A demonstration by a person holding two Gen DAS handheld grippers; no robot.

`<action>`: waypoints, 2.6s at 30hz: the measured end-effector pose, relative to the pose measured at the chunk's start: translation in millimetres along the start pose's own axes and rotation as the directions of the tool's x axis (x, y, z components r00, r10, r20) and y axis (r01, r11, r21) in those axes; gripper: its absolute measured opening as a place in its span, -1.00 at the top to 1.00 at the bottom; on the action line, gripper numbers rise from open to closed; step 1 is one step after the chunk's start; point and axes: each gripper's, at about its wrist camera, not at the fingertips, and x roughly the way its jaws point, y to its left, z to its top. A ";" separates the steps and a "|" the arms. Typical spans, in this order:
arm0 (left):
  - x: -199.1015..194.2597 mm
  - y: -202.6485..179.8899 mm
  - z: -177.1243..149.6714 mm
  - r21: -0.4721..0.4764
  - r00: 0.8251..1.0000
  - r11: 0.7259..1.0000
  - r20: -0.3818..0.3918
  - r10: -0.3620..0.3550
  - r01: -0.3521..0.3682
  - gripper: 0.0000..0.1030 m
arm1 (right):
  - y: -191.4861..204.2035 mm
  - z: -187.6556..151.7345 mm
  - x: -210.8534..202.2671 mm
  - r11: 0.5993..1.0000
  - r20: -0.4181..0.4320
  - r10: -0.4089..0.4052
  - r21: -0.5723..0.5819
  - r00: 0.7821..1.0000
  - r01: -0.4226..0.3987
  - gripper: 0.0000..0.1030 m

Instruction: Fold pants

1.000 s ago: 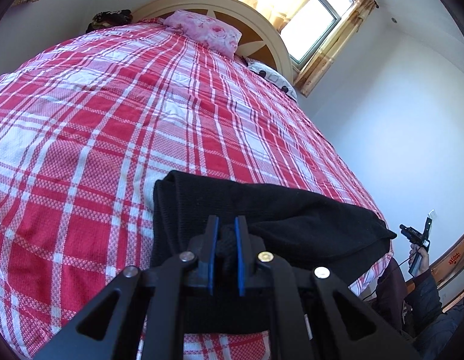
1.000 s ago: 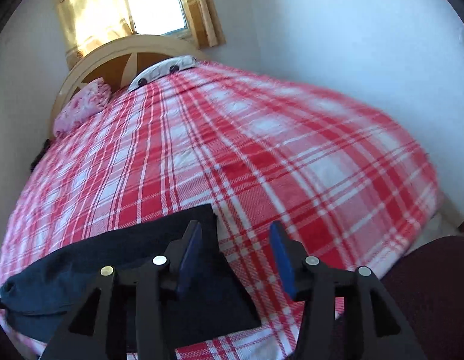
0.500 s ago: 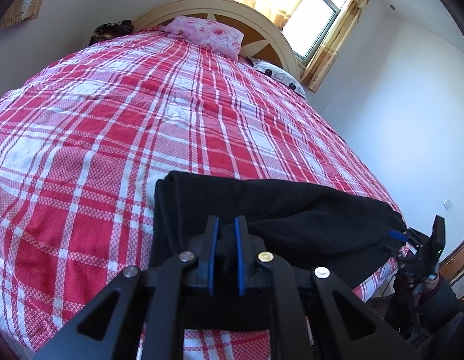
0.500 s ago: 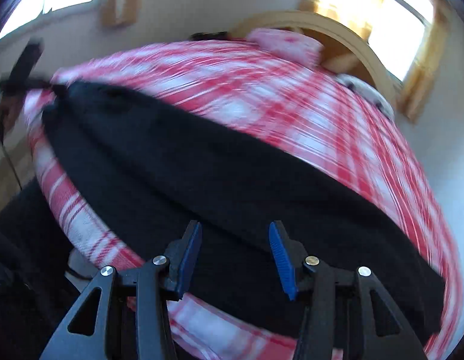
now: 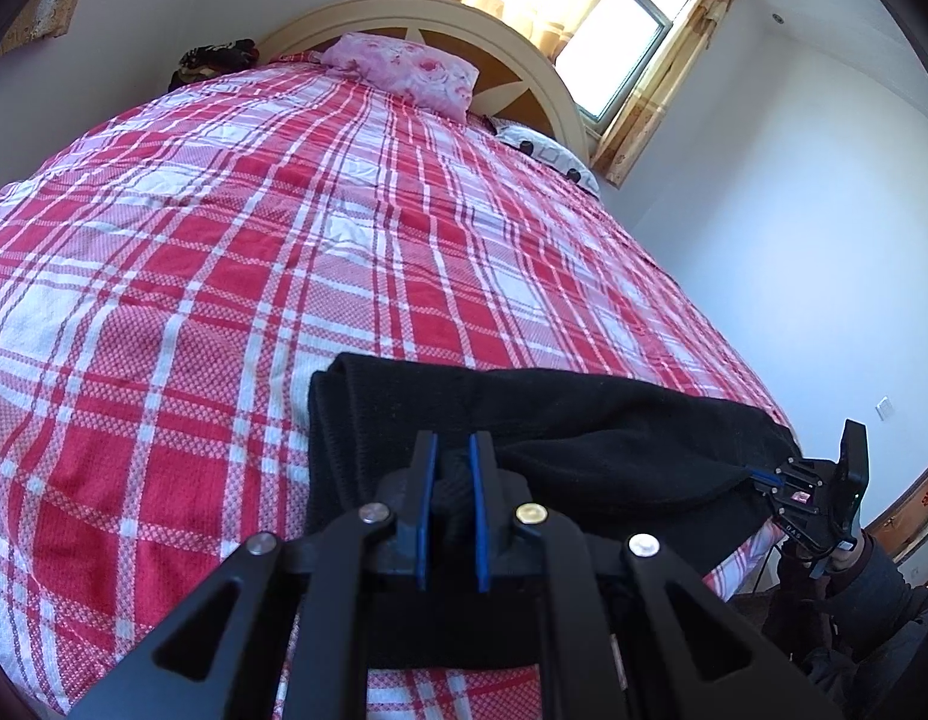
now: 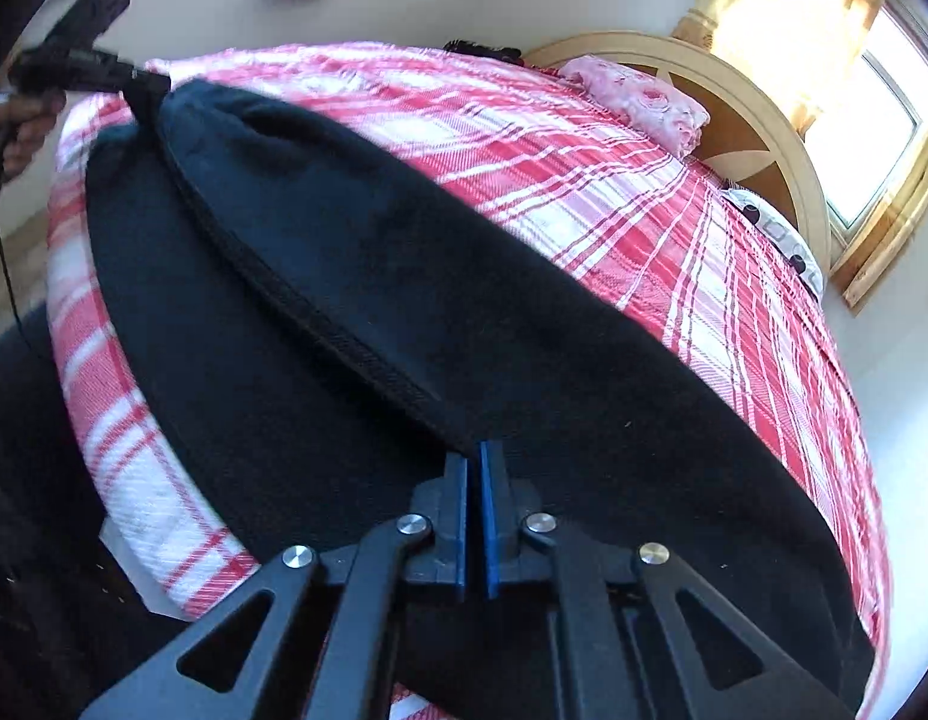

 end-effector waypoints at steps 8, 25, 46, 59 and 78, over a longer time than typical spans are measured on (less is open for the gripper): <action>-19.7 4.7 -16.5 0.006 1.000 1.000 -0.007 -0.006 0.006 0.78 | 14.9 -7.2 -40.6 0.997 0.032 0.071 -0.006 0.997 -0.071 0.94; -21.8 14.6 -42.9 0.005 1.000 1.000 -0.011 -0.018 0.018 0.76 | 31.8 -34.1 -12.0 0.997 -0.026 0.072 0.000 0.997 -0.072 0.94; -29.6 17.8 -54.8 0.017 1.000 1.000 -0.008 -0.015 0.016 0.67 | 34.6 -30.8 -15.8 0.998 -0.011 0.063 0.020 0.998 -0.062 0.94; -40.7 14.0 -43.6 0.083 0.999 0.996 -0.034 0.025 -0.022 0.73 | 24.9 -32.3 -34.0 0.993 0.046 0.096 0.071 0.994 -0.099 0.94; -73.3 6.7 -34.0 0.047 0.982 0.987 0.117 0.149 -0.155 -0.50 | 3.2 -24.7 -52.6 0.931 0.100 0.302 0.185 0.948 -0.316 0.33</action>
